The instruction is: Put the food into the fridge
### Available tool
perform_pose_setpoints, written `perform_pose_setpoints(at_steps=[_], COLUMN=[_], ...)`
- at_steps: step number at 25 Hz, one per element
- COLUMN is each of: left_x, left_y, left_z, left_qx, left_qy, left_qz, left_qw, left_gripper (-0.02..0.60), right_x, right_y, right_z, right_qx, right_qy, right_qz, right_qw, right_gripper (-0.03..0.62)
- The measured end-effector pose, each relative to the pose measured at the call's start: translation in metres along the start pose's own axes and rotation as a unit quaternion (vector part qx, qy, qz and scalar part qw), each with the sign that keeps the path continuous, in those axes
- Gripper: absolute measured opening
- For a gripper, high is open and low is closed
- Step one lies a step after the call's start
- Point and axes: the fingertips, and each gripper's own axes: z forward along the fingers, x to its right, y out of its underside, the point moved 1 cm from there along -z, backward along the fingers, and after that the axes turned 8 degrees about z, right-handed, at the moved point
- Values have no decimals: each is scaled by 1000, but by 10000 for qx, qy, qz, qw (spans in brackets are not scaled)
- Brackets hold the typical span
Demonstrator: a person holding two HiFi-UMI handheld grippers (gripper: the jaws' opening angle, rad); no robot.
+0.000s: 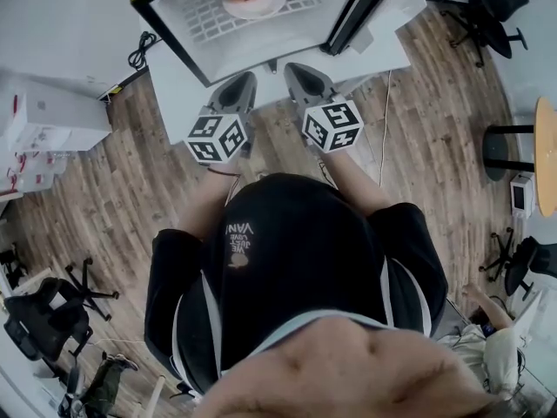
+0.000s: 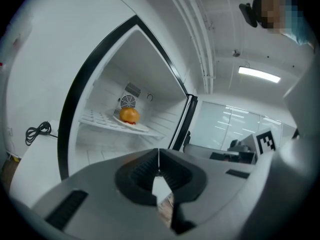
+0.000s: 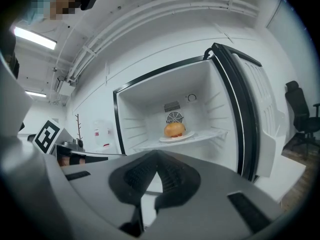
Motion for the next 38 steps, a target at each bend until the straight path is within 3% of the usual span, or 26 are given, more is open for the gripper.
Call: perform_pose_setpoints(at_steps=[20,38], left_x=[38,63], left_y=[6,16], left_z=[0,-18], left_qx=[121,167], left_qy=[-605,-932], left_qz=[-62,-41], left_qw=[9981,9955], left_gripper=[20,20], right_x=[17,16], right_y=[-8,-5], right_z=[-34,-62], right_qx=[-153,-158], right_qy=[-512,-675], right_qz=[-157,-248], right_qw=[9984,9973], right_gripper=[12,12])
